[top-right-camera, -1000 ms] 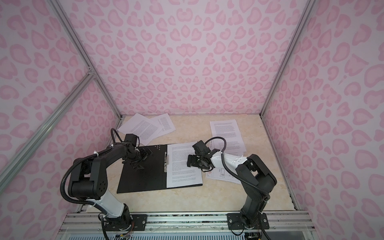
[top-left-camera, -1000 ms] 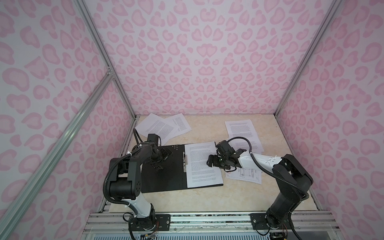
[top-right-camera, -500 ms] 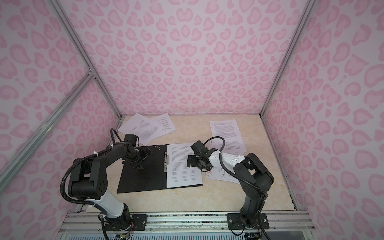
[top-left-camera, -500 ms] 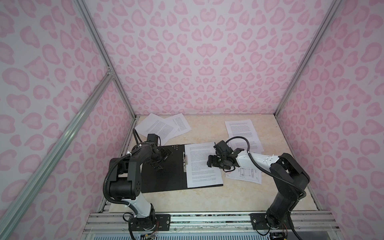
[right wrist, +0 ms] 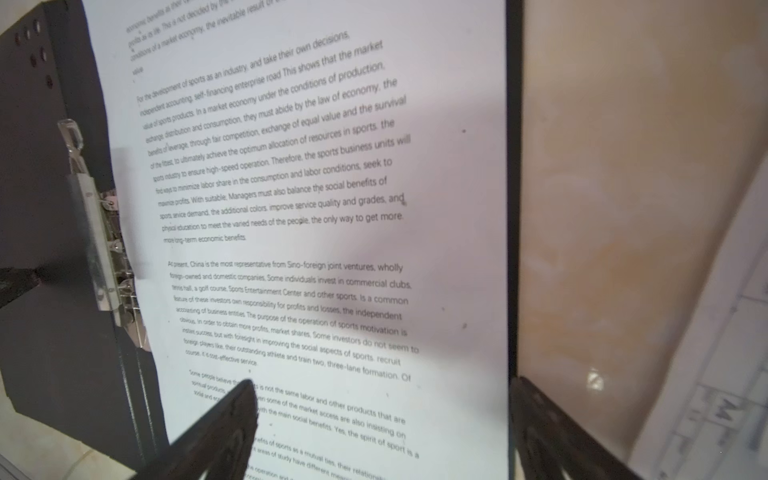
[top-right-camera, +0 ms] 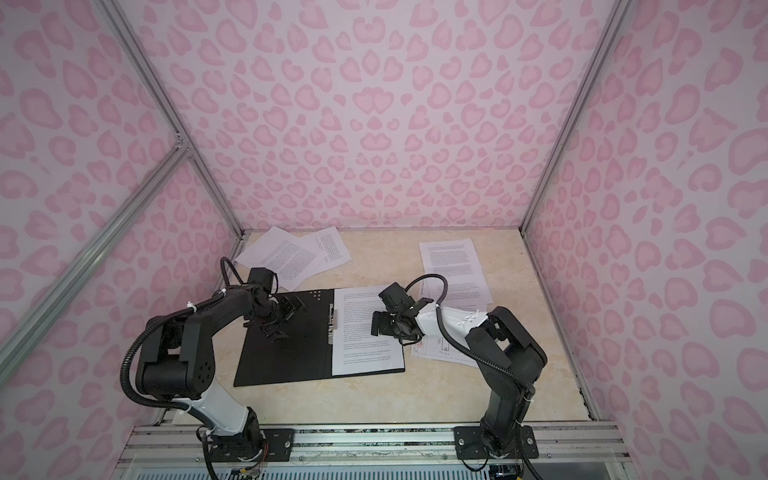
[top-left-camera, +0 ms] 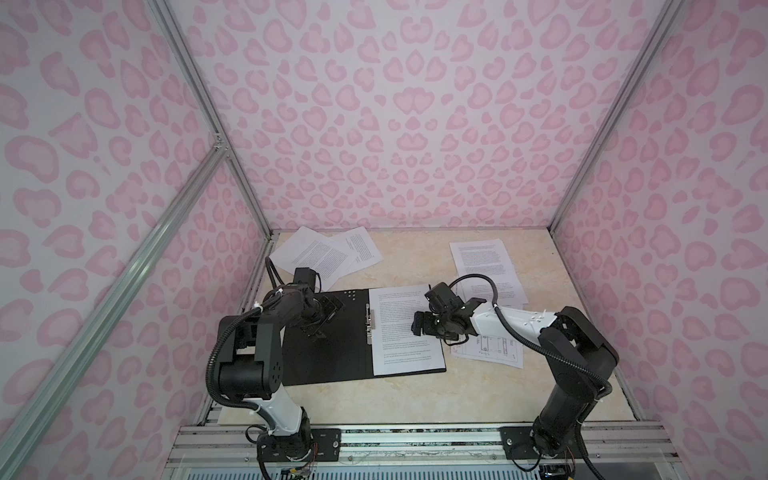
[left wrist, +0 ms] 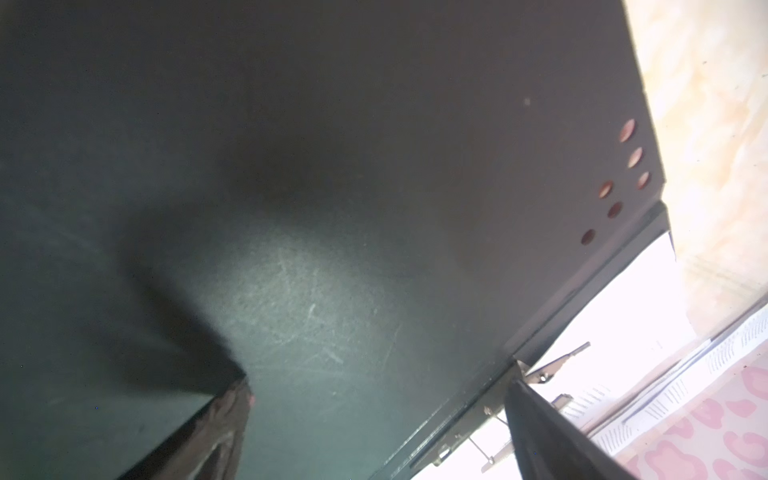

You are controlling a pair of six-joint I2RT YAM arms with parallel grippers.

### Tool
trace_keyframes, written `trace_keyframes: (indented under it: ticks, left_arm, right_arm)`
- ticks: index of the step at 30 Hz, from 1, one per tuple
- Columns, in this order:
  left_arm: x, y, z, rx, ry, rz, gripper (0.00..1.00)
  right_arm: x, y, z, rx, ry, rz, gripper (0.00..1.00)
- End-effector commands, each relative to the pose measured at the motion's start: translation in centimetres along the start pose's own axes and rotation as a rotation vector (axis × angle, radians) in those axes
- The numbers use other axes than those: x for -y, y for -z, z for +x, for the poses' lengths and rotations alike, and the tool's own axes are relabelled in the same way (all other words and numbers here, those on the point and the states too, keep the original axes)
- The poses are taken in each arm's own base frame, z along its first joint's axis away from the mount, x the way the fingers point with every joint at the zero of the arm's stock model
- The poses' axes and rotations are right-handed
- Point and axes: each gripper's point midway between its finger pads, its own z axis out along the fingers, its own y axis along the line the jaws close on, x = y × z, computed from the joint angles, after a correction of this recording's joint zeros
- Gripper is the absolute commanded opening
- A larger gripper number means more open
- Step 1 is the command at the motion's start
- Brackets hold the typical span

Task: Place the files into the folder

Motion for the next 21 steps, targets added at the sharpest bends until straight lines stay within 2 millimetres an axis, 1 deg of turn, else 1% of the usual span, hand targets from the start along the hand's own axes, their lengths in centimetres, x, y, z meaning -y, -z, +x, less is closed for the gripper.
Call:
trace_keyframes:
  ticks: [1,4,7,10,12,14,15,17,19,20,21]
  left_arm:
    - [-1.7,-1.6,0.5,-0.024,0.01,-0.054,0.97]
    - [-1.6,-1.5,0.5,-0.027,0.01,-0.045,0.97]
    - [-0.6,-0.4,0.3,-0.007,-0.005,-0.011,0.97]
    - [1.6,1.5,0.1,0.0,-0.039,0.063,0.97]
    - [3.2,3.3,0.0,0.019,-0.066,0.119,0.98]
    - [4.6,5.6,0.0,0.051,-0.098,0.174,0.98]
    - [5.4,7.0,0.2,0.073,-0.121,0.206,0.98]
    - [6.8,9.6,0.8,0.122,-0.198,0.254,0.98]
    - [8.7,11.7,2.6,0.15,-0.308,0.305,0.98]
    - [9.6,12.3,3.6,0.153,-0.361,0.326,0.98]
    - [10.9,12.7,5.1,0.151,-0.426,0.353,0.98]
  right_arm:
    - [0.1,-0.4,0.3,-0.004,-0.008,-0.001,0.95]
    - [0.7,0.0,-0.1,0.012,-0.025,0.011,0.96]
    - [1.9,0.7,-1.2,0.035,-0.055,0.016,0.97]
    - [3.2,2.4,-3.4,0.075,-0.068,0.01,0.97]
    - [4.7,4.0,-5.7,0.117,-0.09,0.003,0.97]
    - [7.7,5.4,-8.3,0.163,-0.139,0.036,0.97]
    - [9.9,6.1,-10.1,0.181,-0.17,0.06,0.97]
    - [13.6,7.0,-12.4,0.213,-0.218,0.108,0.97]
    - [17.5,8.1,-14.8,0.254,-0.291,0.112,0.97]
    - [19.3,8.4,-15.6,0.266,-0.322,0.12,0.97]
    - [21.0,8.6,-16.3,0.278,-0.345,0.135,0.97]
